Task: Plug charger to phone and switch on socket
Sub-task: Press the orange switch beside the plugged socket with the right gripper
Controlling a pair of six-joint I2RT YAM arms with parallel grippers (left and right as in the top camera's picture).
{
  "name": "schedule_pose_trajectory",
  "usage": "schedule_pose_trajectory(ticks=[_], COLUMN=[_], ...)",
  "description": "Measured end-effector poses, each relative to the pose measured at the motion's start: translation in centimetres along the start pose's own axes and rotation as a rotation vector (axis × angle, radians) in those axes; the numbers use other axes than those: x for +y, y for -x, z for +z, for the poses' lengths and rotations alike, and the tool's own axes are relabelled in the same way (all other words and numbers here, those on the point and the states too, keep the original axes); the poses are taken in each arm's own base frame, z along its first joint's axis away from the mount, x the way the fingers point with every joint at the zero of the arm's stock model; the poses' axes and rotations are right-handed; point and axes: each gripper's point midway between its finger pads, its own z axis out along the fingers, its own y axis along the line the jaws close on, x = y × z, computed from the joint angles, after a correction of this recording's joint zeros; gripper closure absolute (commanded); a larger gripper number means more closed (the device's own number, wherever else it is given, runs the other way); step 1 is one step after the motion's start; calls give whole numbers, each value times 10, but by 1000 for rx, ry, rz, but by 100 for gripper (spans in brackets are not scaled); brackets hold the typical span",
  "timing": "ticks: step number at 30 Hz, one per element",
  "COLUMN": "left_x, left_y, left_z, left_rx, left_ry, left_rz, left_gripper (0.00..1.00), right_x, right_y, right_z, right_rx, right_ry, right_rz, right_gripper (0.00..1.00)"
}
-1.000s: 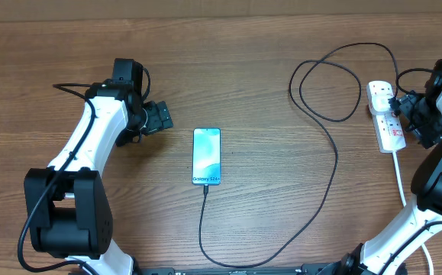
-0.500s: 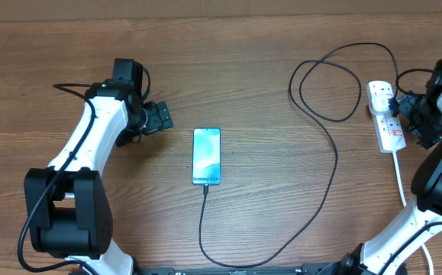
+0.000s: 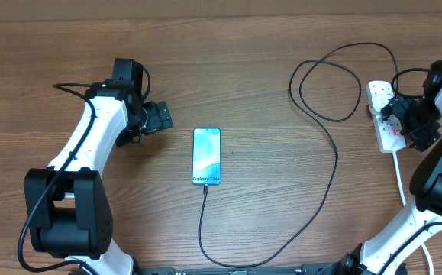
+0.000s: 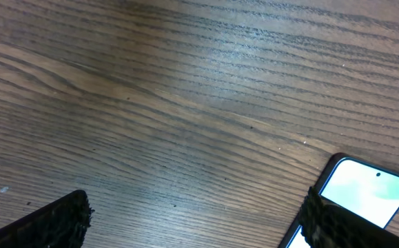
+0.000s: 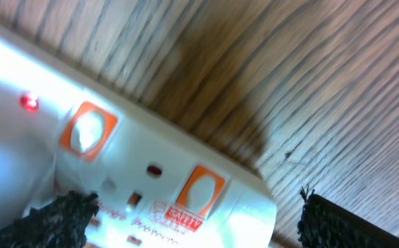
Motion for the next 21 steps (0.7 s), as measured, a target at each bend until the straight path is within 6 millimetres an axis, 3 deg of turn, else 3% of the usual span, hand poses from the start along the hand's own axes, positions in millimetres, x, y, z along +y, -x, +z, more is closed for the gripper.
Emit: schedule_pose_trajectory(ticks=[8, 14, 21], left_x=[0, 0, 0], left_y=[0, 0, 0], left_z=[0, 0, 0], left_rx=[0, 0, 0], left_ry=[0, 0, 0], left_rz=[0, 0, 0], left_gripper=[0, 0, 0], right_x=[8, 10, 9], right_y=[-8, -2, -1], right_z=[-7, -19, -19], right_rx=[25, -14, -23], right_ry=[21, 38, 31], right_rz=[-95, -117, -122], right_gripper=[0, 0, 0])
